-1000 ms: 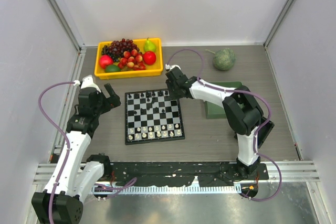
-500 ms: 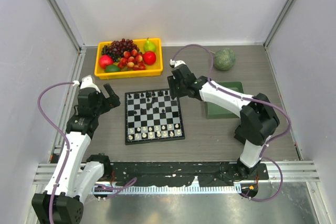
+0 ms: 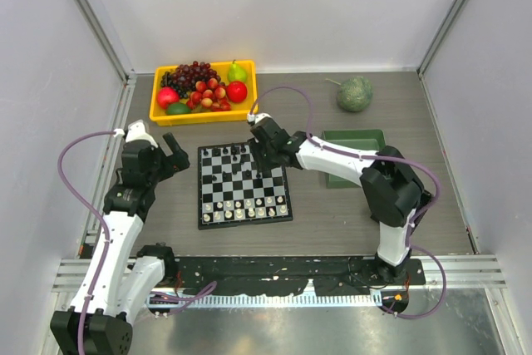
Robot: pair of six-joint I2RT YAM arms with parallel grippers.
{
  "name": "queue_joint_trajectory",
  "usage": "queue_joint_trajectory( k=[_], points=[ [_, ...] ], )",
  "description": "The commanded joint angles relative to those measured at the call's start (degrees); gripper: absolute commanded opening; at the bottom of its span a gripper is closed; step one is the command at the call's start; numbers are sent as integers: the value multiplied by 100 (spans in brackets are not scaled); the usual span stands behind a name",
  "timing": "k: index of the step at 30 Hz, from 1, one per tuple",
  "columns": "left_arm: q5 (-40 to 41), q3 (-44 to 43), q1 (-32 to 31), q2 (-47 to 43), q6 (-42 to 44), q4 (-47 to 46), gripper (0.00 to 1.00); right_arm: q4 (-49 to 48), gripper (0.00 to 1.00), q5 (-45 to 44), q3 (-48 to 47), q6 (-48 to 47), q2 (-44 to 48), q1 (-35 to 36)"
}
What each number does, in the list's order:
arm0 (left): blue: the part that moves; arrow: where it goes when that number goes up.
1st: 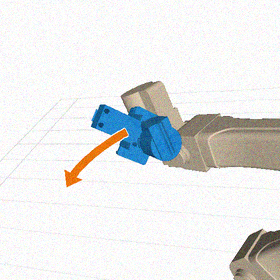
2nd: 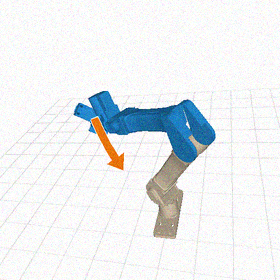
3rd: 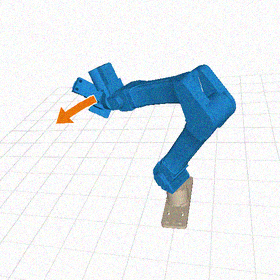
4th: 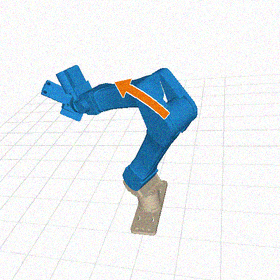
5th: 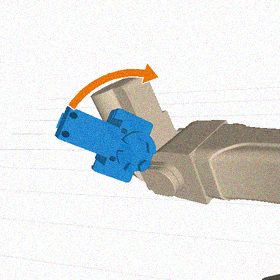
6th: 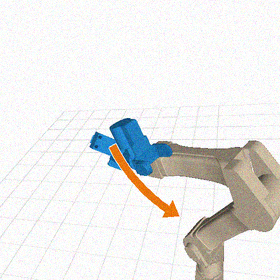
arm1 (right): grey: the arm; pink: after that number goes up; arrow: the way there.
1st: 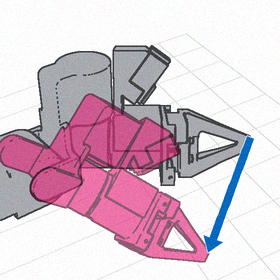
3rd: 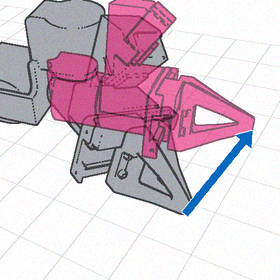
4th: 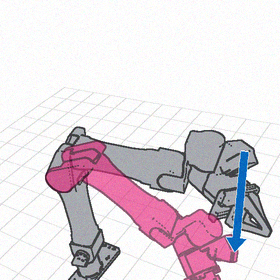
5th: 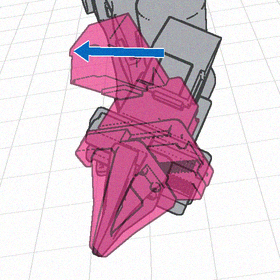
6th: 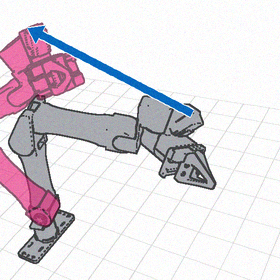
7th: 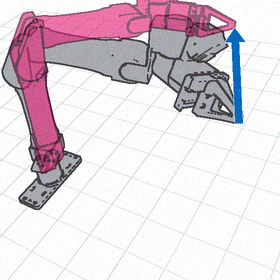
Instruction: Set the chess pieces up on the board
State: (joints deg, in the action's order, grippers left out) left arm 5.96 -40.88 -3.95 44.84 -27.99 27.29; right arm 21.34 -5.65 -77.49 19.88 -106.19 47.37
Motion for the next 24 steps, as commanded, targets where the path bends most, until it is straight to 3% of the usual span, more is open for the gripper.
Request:
queue_joint_trajectory(
  k=[1, 18, 24],
  points=[
    [46, -34, 69, -116, 101, -39, 99, 10, 40, 20, -345, 86, -156, 114],
    [37, 45, 96, -124, 109, -39, 99, 10, 34, 38, -301, 183, -394, 281],
    [37, 81, 122, -142, 118, -48, 99, -7, 21, 38, -266, 183, -402, 299]
  ],
)
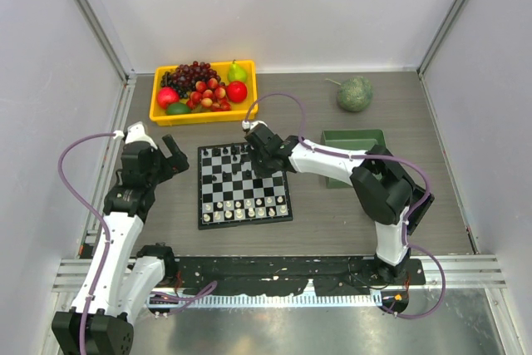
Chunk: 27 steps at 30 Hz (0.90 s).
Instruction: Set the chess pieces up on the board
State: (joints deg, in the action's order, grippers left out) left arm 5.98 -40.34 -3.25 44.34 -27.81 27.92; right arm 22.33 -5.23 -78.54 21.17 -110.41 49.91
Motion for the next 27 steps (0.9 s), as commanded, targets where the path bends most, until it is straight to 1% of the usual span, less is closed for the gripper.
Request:
queue_joint_trajectory(
  k=[1, 3, 7, 16, 22, 27],
  points=[
    [35, 26, 61, -83, 92, -94, 99, -106, 19, -13, -153, 45, 46, 28],
    [35, 26, 61, -101, 92, -94, 99, -106, 16, -13, -144, 19, 98, 28],
    [35, 43, 70, -101, 101, -103, 99, -79, 13, -65, -161, -25, 248, 28],
    [17, 61, 78, -92, 92, -103, 99, -27, 13, -285, -267, -130, 555, 28],
    [44, 61, 96, -136, 109, -76, 99, 35, 13, -390, -486, -218, 477, -43],
    [44, 70, 105, -153, 127, -59, 99, 17, 13, -303, -618, -201, 310, -218]
  ],
)
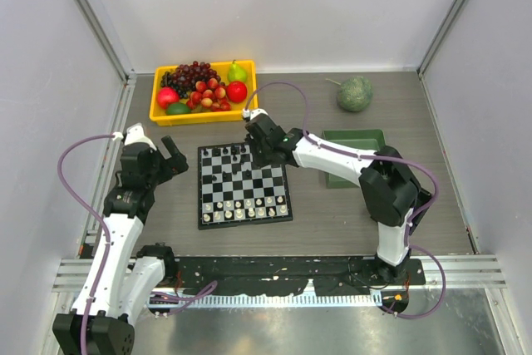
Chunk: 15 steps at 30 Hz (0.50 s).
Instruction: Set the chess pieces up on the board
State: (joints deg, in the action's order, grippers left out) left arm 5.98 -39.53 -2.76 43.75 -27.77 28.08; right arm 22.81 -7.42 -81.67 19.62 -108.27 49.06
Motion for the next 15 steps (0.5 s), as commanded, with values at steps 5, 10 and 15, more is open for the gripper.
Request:
queue_joint_trajectory(
  k=[5, 10, 15],
  points=[
    [35, 7, 66, -86, 114, -92, 99, -57, 13, -75, -394, -46, -54, -265],
    [26, 7, 74, -86, 114, -100, 99, -101, 13, -14, -429, -37, -221, -397],
    [26, -20, 74, -68, 114, -92, 99, -154, 13, 39, -429, -11, -370, -520]
  ],
)
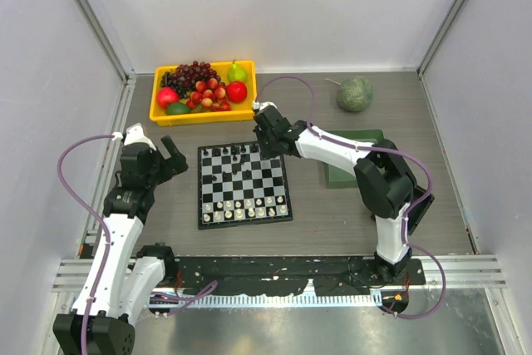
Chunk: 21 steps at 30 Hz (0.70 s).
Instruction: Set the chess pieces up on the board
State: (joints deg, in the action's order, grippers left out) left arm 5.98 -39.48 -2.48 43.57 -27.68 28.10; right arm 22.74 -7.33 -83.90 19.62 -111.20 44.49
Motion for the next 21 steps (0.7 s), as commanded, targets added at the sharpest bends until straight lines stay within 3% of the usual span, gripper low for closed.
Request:
queue_joint_trajectory(
  k=[1, 21],
  points=[
    [9, -24, 46, -33, 96, -103, 99, -165, 13, 39, -206, -2, -95, -72],
    [-53, -112, 55, -15, 61, -120, 99, -314, 15, 171, -250, 77, -324, -213]
  ],
)
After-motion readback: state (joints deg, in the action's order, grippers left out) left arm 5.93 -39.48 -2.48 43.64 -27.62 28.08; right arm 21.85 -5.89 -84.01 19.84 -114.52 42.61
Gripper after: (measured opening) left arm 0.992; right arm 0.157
